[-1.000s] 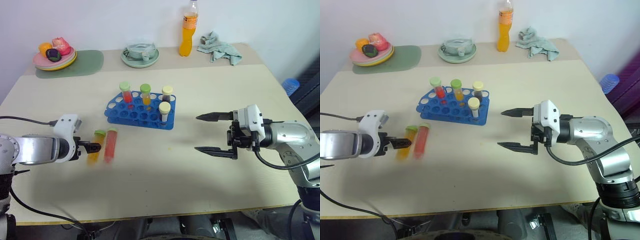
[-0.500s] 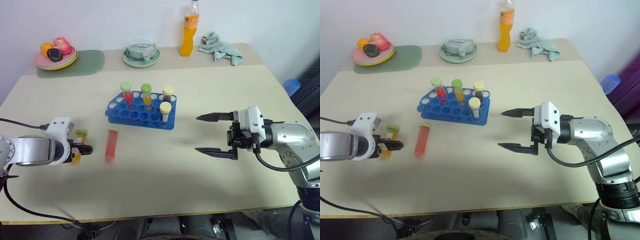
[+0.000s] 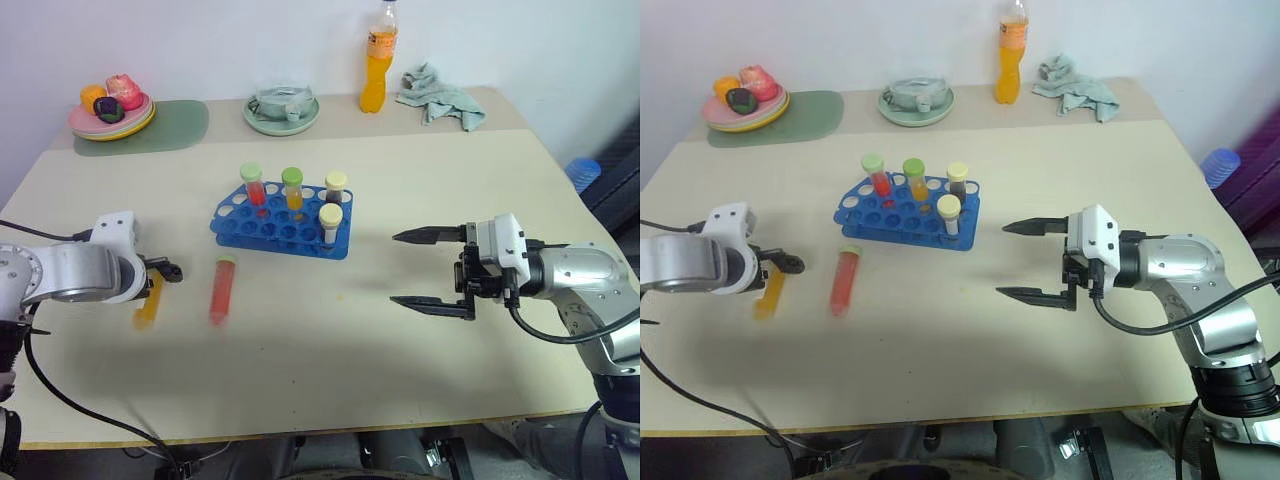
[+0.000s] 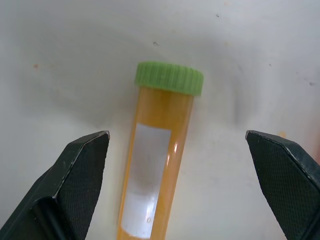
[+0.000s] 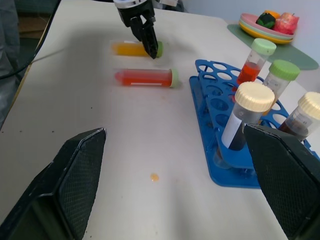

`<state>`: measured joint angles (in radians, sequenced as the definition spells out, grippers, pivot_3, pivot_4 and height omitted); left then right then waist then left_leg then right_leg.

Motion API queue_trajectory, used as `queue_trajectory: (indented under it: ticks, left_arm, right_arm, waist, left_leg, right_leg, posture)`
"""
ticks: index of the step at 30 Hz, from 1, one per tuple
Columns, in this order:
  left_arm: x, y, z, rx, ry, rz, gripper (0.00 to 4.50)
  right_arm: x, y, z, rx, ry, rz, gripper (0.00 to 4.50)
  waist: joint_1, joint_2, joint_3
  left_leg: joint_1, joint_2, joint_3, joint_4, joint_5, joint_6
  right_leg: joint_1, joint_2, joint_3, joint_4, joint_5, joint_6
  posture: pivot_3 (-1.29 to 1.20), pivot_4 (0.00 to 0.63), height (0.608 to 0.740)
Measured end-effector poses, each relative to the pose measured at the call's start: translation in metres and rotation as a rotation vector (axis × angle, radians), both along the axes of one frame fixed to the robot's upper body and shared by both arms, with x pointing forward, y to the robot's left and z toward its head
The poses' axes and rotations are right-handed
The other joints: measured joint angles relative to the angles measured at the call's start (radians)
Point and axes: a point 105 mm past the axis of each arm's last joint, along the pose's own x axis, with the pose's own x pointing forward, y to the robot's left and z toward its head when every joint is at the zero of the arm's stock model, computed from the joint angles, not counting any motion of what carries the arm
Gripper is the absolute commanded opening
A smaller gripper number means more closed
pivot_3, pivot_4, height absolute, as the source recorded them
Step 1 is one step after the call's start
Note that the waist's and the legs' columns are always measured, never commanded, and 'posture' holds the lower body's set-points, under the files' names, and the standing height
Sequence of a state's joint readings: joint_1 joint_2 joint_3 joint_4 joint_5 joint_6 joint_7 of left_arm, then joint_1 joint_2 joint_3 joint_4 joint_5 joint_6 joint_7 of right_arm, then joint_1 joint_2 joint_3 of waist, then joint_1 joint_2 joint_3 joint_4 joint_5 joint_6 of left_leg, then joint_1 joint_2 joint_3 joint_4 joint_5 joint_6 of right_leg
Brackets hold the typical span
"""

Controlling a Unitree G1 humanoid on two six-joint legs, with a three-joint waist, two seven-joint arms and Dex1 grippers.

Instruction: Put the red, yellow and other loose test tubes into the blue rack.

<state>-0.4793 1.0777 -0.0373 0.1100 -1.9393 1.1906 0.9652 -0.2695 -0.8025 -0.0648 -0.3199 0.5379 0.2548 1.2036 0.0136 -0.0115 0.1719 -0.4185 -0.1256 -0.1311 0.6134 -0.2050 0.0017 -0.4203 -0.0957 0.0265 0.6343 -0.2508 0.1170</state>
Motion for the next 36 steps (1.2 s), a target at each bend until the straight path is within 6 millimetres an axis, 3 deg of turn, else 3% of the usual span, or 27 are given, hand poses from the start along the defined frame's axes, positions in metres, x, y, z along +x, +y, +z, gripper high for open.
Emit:
queue_trajectory:
  ticks: [3,7,8,19,22,24,26,29,32,36]
  left_arm:
    - [0.001,0.002,-0.002,0.013,0.014,0.004,3.28]
    - [0.000,0.007,-0.006,0.032,0.039,0.012,1.12]
    - [0.000,0.007,-0.005,0.036,0.039,0.008,0.79]
    - [-0.012,0.016,-0.009,0.054,0.039,-0.050,0.73]
    - [-0.019,0.012,-0.009,0.074,-0.004,-0.163,0.73]
    - [-0.019,-0.003,-0.004,0.032,-0.139,-0.287,0.73]
    - [-0.022,-0.030,0.008,-0.141,-0.315,-0.424,0.73]
    - [-0.034,-0.055,0.018,-0.149,-0.436,-0.640,0.73]
    - [-0.026,-0.072,0.047,-0.112,-0.698,-0.757,0.73]
    - [-0.014,-0.092,0.097,-0.198,-1.103,-0.766,0.73]
  right_arm:
    - [0.000,0.000,-0.001,-0.002,0.001,-0.002,4.50]
    - [0.000,-0.001,-0.002,-0.002,0.007,-0.004,4.50]
    - [0.000,-0.001,-0.002,-0.002,0.007,-0.004,4.50]
    - [0.001,0.000,-0.004,0.004,0.011,-0.005,4.50]
    - [0.002,0.000,-0.005,0.008,0.015,-0.003,4.50]
    - [0.004,0.001,-0.005,0.008,0.015,0.002,4.50]
    - [0.005,0.001,-0.006,0.008,0.017,0.004,4.50]
    - [0.005,0.000,-0.007,0.006,0.016,0.004,4.50]
    - [0.007,-0.001,-0.008,0.003,0.016,-0.007,4.50]
    - [0.007,-0.003,-0.008,0.005,0.016,-0.021,4.50]
  waist:
    - [-0.001,0.000,0.000]
    - [0.000,0.000,0.000]
    - [0.000,0.000,0.000]
    - [-0.007,0.001,0.000]
    - [-0.007,0.001,0.000]
    - [-0.005,0.001,0.000]
    - [0.000,0.001,0.000]
    - [0.002,0.000,0.000]
    - [0.003,0.001,-0.001]
    - [0.003,0.000,-0.001]
  left_leg:
    - [0.000,0.000,0.000,0.000,0.000,0.000]
    - [0.000,0.000,0.000,0.000,0.000,0.000]
    - [0.000,0.000,0.000,0.000,0.000,0.000]
    - [0.000,0.000,0.001,-0.001,0.000,0.000]
    - [0.000,0.000,0.002,-0.001,0.000,0.000]
    - [0.000,0.000,0.005,-0.002,0.000,0.000]
    - [0.000,0.001,0.005,-0.002,0.000,0.001]
    - [-0.001,0.001,0.005,-0.001,-0.001,0.000]
    - [-0.001,0.001,0.005,0.000,-0.001,-0.001]
    - [-0.001,0.001,0.005,0.001,-0.001,0.001]
  right_leg:
    - [0.000,0.000,0.000,0.000,0.000,0.000]
    - [0.000,0.000,0.000,0.000,0.000,0.000]
    - [0.000,0.000,0.000,0.000,0.000,0.000]
    - [-0.001,0.000,0.001,0.001,0.000,0.000]
    - [-0.001,0.000,0.002,0.001,0.000,0.000]
    - [-0.001,-0.001,0.003,0.000,-0.002,-0.004]
    - [0.000,-0.001,0.003,-0.001,-0.002,-0.005]
    - [0.000,-0.001,0.003,-0.002,-0.003,-0.006]
    - [0.001,-0.001,0.003,-0.003,-0.003,-0.006]
    - [0.001,-0.001,0.001,-0.004,-0.002,-0.005]
  posture:
    - [0.00,0.150,0.740]
    - [0.00,0.150,0.740]
    - [0.00,0.150,0.740]
    - [0.00,0.150,0.740]
    - [0.00,0.150,0.740]
    - [0.00,0.150,0.740]
    - [0.00,0.150,0.740]
    - [0.00,0.150,0.740]
    - [0.00,0.150,0.740]
    - [0.00,0.150,0.740]
